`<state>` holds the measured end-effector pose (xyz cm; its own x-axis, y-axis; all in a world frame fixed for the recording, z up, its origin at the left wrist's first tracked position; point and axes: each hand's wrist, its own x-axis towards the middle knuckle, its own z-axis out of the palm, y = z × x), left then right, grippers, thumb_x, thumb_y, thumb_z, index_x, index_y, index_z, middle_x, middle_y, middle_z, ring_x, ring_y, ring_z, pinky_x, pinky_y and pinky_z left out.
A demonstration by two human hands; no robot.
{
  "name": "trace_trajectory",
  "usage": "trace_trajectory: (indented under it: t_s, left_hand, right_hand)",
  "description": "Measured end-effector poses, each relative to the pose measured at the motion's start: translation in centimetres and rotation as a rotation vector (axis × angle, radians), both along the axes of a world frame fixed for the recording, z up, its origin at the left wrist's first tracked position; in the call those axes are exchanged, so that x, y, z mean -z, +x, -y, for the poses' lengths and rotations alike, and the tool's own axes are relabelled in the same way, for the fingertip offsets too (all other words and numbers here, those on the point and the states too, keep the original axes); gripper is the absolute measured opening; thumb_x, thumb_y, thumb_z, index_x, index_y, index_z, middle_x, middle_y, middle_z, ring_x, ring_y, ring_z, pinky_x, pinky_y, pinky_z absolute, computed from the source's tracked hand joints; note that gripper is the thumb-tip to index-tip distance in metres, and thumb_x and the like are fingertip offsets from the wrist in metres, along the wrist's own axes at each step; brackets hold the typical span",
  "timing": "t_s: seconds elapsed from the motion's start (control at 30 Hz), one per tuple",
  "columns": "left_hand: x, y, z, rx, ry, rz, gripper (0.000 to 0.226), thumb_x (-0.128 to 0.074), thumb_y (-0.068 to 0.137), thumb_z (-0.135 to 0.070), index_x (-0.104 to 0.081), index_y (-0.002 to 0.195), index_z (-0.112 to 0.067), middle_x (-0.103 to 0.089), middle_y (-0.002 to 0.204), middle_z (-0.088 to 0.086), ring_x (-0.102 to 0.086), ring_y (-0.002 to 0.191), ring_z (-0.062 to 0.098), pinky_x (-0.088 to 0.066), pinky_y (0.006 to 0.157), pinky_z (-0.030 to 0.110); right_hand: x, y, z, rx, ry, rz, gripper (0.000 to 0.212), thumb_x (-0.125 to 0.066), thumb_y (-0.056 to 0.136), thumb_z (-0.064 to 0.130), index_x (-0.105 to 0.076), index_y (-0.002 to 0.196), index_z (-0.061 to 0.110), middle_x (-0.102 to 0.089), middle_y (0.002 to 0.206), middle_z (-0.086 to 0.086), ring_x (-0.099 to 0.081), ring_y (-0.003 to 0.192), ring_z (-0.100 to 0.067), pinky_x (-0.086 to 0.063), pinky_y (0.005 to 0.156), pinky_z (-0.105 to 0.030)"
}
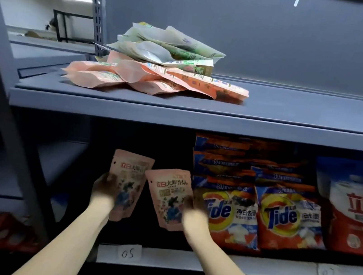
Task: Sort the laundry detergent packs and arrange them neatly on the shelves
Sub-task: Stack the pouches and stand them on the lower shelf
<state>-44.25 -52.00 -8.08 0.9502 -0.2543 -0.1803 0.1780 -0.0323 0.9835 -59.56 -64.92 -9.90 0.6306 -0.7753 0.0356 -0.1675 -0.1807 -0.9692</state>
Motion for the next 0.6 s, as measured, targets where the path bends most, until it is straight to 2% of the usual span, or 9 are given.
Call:
trace_trajectory:
  t_s: [0.07,0.13,0.17,0.23,0.33,0.4,0.47,0.53,0.6]
  left_hand:
    - [0.5,1.7,1.0,0.046,0.028,-0.012,0.021,-0.036,0.102,-0.012,-0.055,0.096,-0.004,-0.06,0.084,0.014,-0.059,0.082,0.03,-0.044,0.057,0.022]
    - [0.8,3.1,2.2,0.119,0.039,-0.068,0.029,-0.036,0.101,-0.013,-0.054,0.079,-0.007,-0.057,0.06,0.009,-0.053,0.051,0.021,-0.038,0.035,0.016]
    - [0.9,3.9,2.9,0.169,0.026,-0.118,0.032,-0.036,0.1,-0.014,-0.051,0.073,-0.009,-0.052,0.05,0.007,-0.047,0.042,0.019,-0.035,0.034,0.016]
    - [1.0,5.9,4.5,0.245,0.015,-0.182,0.027,-0.037,0.099,-0.017,-0.054,0.08,-0.009,-0.056,0.059,0.011,-0.052,0.049,0.023,-0.038,0.043,0.02]
    - [0.9,8.4,6.7,0.316,0.024,-0.182,0.027,-0.038,0.099,-0.023,-0.06,0.107,-0.008,-0.064,0.098,0.016,-0.062,0.087,0.032,-0.043,0.065,0.03]
    - [0.9,9.5,8.1,0.346,0.041,-0.152,0.026,-0.044,0.097,-0.028,-0.065,0.097,-0.012,-0.067,0.087,0.012,-0.063,0.077,0.03,-0.047,0.061,0.032]
    - [0.7,10.3,9.4,0.374,0.056,-0.127,0.019,-0.051,0.093,-0.028,-0.066,0.087,-0.019,-0.068,0.077,0.01,-0.063,0.07,0.029,-0.054,0.053,0.036]
    - [0.8,11.0,10.6,0.417,0.016,-0.092,0.014,-0.056,0.088,-0.024,-0.068,0.093,-0.021,-0.071,0.084,0.012,-0.067,0.075,0.032,-0.055,0.058,0.043]
    - [1.4,11.7,12.0,0.452,-0.052,-0.089,0.024,-0.059,0.078,-0.026,-0.07,0.099,-0.021,-0.074,0.088,0.012,-0.07,0.078,0.034,-0.056,0.061,0.047]
  right_hand:
    - [0.7,2.1,0.1,0.026,-0.012,-0.053,0.033,-0.032,0.101,0.007,-0.043,0.131,0.009,-0.057,0.112,-0.019,-0.056,0.094,-0.028,-0.04,0.07,-0.028]
    - [1.2,3.8,0.0,0.058,-0.052,-0.071,0.03,-0.033,0.101,0.011,-0.046,0.128,0.007,-0.057,0.119,-0.018,-0.054,0.096,-0.022,-0.038,0.072,-0.025]
    - [1.3,4.5,0.1,0.056,-0.061,-0.053,0.03,-0.035,0.101,0.012,-0.047,0.128,0.004,-0.057,0.118,-0.018,-0.052,0.094,-0.021,-0.035,0.07,-0.023]
    - [1.6,6.1,0.9,0.024,-0.069,-0.035,0.032,-0.039,0.1,0.012,-0.045,0.131,0.005,-0.056,0.117,-0.015,-0.053,0.102,-0.021,-0.033,0.071,-0.02]
    - [1.9,8.3,2.5,0.011,-0.046,-0.052,0.043,-0.035,0.101,0.015,-0.035,0.144,0.013,-0.048,0.135,-0.008,-0.045,0.126,-0.024,-0.033,0.097,-0.021]
    - [2.1,9.5,3.5,0.048,-0.007,-0.031,0.042,-0.031,0.102,0.018,-0.034,0.145,0.016,-0.044,0.141,-0.008,-0.043,0.129,-0.024,-0.034,0.107,-0.03]
    - [2.0,10.5,4.6,0.085,0.046,0.013,0.042,-0.029,0.103,0.019,-0.034,0.145,0.017,-0.045,0.14,-0.007,-0.044,0.128,-0.022,-0.035,0.103,-0.025]
    - [2.0,11.5,5.7,0.095,0.104,0.047,0.04,-0.03,0.103,0.017,-0.036,0.143,0.016,-0.048,0.136,-0.007,-0.047,0.125,-0.022,-0.037,0.098,-0.023]
    - [2.3,12.5,6.5,0.142,0.135,0.086,0.035,-0.035,0.101,0.011,-0.044,0.135,0.007,-0.055,0.128,-0.016,-0.055,0.115,-0.03,-0.048,0.087,-0.025]
